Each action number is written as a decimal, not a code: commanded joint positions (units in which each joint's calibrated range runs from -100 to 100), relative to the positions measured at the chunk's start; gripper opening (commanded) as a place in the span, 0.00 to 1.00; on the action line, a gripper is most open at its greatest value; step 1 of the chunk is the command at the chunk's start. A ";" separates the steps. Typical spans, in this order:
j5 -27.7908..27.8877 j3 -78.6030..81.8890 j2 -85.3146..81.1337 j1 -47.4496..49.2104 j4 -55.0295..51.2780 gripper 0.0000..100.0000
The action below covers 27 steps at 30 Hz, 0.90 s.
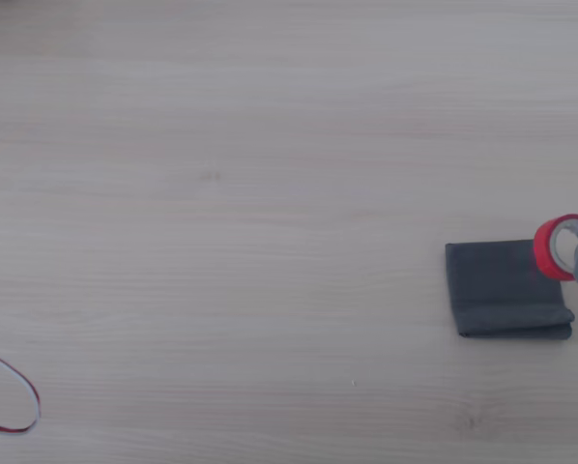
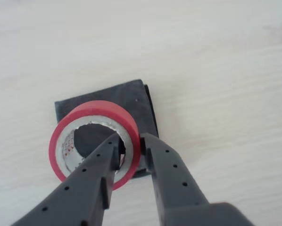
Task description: Grab the red tape and move it to the grey mat
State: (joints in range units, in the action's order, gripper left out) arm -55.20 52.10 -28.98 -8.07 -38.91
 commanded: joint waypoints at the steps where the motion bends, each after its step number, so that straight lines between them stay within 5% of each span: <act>1: 0.36 -3.44 2.62 -0.32 1.51 0.02; 27: 1.40 -10.85 21.88 1.76 11.86 0.02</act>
State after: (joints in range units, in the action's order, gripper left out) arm -53.96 45.12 -8.08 -6.50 -27.78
